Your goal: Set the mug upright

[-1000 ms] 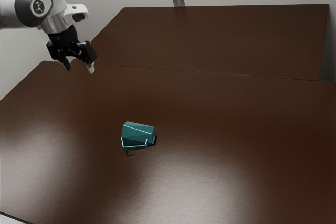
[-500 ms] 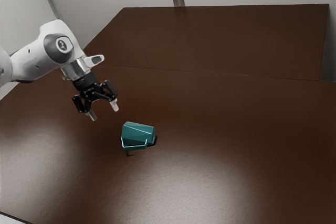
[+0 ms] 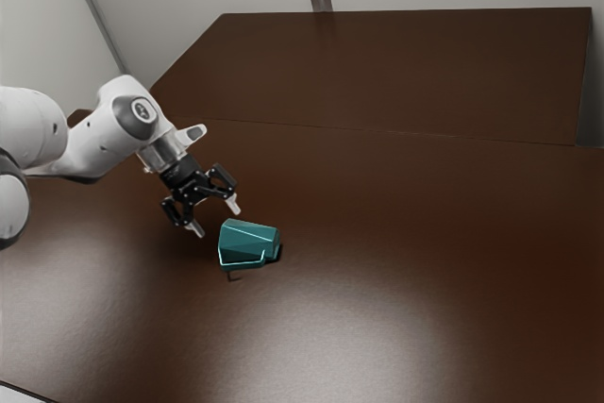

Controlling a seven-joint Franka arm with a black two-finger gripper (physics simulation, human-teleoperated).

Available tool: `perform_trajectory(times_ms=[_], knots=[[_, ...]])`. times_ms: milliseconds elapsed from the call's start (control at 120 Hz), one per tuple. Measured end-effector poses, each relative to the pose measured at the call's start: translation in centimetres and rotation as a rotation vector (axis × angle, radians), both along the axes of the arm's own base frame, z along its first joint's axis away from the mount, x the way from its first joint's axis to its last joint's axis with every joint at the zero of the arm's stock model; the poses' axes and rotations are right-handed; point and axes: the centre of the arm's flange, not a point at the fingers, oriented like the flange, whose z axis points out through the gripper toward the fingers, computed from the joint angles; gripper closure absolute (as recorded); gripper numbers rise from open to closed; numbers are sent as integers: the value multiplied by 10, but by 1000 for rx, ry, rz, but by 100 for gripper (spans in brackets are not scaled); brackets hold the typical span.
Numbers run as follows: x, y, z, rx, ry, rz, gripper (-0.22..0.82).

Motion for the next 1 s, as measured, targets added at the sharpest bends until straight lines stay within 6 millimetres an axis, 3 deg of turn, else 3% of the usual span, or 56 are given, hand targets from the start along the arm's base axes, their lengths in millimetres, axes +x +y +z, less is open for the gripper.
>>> perform_trajectory(times_ms=[283, 417, 625, 900, 1000], knots=[[-2, -9, -29, -126, 16, 108, 0], [0, -13, -32, -158, 13, 131, 1], [2, -14, -32, -159, 8, 133, 45], [17, -24, -8, -149, -43, 105, 69], [18, -28, -5, -149, -47, 100, 73]])
